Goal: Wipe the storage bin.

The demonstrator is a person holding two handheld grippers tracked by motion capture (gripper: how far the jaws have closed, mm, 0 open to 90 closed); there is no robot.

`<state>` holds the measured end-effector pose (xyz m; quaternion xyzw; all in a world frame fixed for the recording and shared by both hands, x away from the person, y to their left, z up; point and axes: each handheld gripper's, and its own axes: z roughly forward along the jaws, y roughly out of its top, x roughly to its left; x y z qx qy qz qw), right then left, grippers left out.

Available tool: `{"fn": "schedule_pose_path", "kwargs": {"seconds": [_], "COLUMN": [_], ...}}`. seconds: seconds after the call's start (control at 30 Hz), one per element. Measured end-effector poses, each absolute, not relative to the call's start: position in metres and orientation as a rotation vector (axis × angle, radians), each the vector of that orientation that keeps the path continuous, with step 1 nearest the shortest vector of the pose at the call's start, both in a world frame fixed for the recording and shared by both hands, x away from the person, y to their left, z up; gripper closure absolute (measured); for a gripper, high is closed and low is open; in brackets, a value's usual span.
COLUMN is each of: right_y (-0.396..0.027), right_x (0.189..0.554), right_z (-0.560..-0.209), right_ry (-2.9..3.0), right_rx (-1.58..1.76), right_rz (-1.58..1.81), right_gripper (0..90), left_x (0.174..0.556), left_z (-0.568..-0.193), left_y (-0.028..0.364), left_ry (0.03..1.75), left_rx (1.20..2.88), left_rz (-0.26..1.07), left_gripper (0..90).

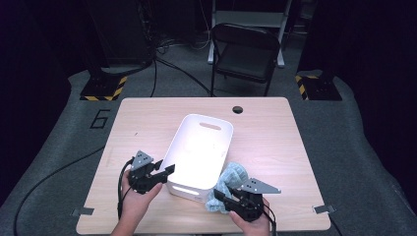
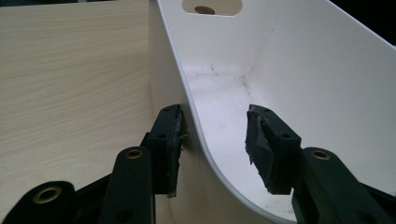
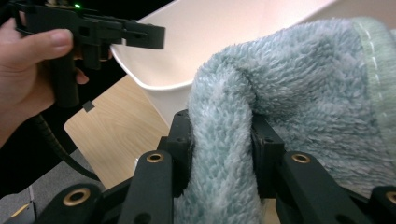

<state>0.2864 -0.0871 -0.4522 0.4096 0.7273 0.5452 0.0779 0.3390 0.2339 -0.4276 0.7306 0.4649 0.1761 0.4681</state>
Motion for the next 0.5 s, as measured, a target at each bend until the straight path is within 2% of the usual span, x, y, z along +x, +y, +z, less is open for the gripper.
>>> {"fn": "schedule_pose_path", "kwargs": {"seconds": [0.2, 0.33, 0.5], "right_y": [-0.083, -0.079, -0.082], "right_x": [0.295, 0.301, 0.300], "right_z": [-0.484, -0.505, -0.504], "right_ry": [2.276, 2.353, 2.360], "right_rx": [1.292, 1.353, 1.401], "right_rz": [1.512, 1.417, 1.396], "right_gripper": [66.0, 66.2, 65.8], "left_x": [0.338, 0.339, 0.338], "left_z": [-0.427, -0.427, -0.424], "left_y": [0.233, 0.232, 0.229], "left_ry": [1.151, 1.141, 1.115], "left_rx": [1.789, 1.788, 1.821], "left_rz": [0.442, 0.433, 0.403], "left_gripper": [55.4, 51.9, 47.9]}}
